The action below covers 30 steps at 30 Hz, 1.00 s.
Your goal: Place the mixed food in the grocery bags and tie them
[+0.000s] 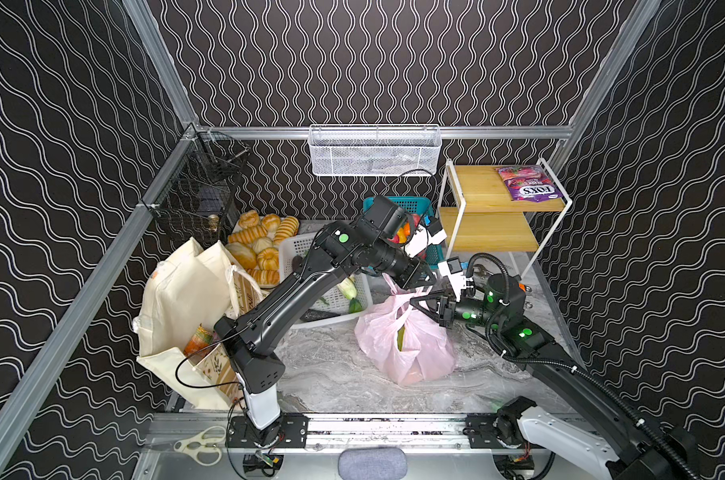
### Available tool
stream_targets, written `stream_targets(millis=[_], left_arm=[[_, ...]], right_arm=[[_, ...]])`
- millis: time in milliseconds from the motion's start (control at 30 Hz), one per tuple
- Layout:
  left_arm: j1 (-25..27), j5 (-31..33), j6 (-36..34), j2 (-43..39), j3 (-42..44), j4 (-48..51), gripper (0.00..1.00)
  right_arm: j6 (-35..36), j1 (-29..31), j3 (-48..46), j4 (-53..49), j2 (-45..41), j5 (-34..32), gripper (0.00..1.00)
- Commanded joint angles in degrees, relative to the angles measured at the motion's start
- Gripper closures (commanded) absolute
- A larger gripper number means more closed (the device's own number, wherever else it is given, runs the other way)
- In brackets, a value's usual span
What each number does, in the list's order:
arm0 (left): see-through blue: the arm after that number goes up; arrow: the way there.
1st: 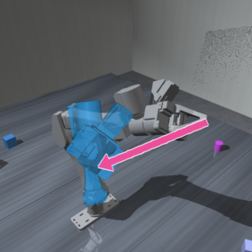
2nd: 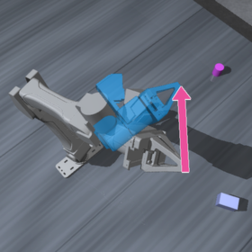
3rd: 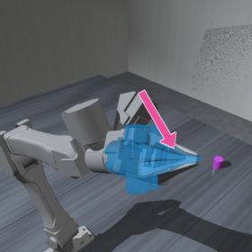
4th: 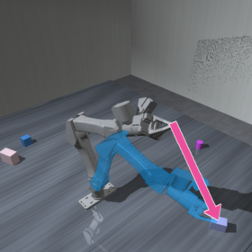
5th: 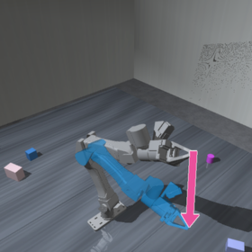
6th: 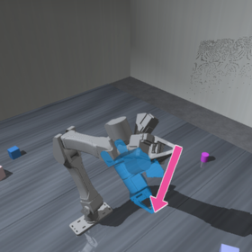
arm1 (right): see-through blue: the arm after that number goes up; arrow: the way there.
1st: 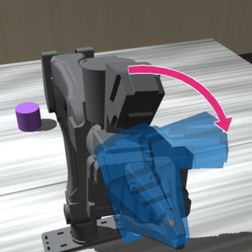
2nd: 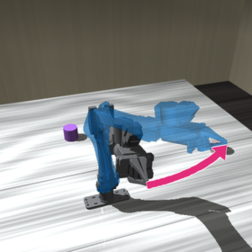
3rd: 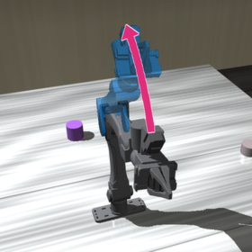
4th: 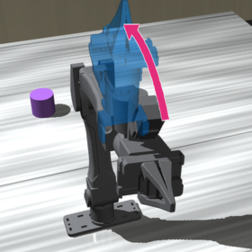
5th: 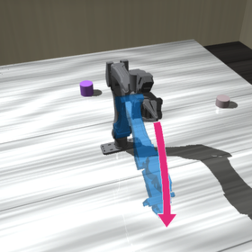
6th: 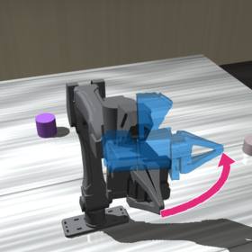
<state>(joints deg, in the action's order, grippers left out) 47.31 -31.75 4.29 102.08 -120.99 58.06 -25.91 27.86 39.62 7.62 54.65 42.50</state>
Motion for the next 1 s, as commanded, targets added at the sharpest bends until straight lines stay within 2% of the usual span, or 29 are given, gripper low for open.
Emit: stream_targets(millis=[0,33,133,233,300,333,433,533,667,800,967], left_arm=[[-0.1,2.3,0.6,-1.6,-0.3,-1.4,0.6],[0.0,3.2,0.6,-2.3,-0.1,-1.6,0.59],[-0.1,8.3,0.6,-4.4,-0.1,-1.0,0.4],[-0.9,13.7,0.6,-7.2,1.8,-1.3,0.26],[-3.4,16.3,1.6,-9.3,5.0,-2.5,0.19],[-6.0,15.5,2.3,-10.1,6.9,-3.0,0.18],[-13.9,8.9,3.9,-10.4,10.9,-3.9,0.18],[-17.5,0.9,2.9,-8.2,11.7,-3.7,0.17],[-18.5,-5.9,0.5,-3.9,10.0,-1.2,0.18],[-18.7,-12.0,-1.3,-2.0,9.7,-1.1,0.24],[-18.7,-16.0,-2.5,-0.9,10.8,-1.9,0.38]], right_arm=[[0.4,0.0,-0.6,2.8,-0.6,-1.3,0.88],[0.6,0.0,-0.8,3.2,-0.8,-1.3,0.89],[1.0,0.0,-1.0,3.5,-0.9,-1.6,0.89],[1.3,0.0,-0.8,3.2,-0.7,-1.5,0.89],[1.5,0.0,-0.6,2.9,-0.5,-1.2,0.89],[1.6,0.0,-0.4,2.7,-0.4,-1.0,0.89],[1.8,0.0,-0.1,2.5,-0.4,-0.7,0.89],[2.1,0.0,0.3,2.1,-0.2,-0.2,0.89],[2.3,0.0,0.9,1.0,-0.2,0.0,0.88],[2.5,0.0,0.9,0.5,-0.6,-0.4,0.88],[2.2,0.0,1.1,0.3,-0.1,-0.1,0.88]])
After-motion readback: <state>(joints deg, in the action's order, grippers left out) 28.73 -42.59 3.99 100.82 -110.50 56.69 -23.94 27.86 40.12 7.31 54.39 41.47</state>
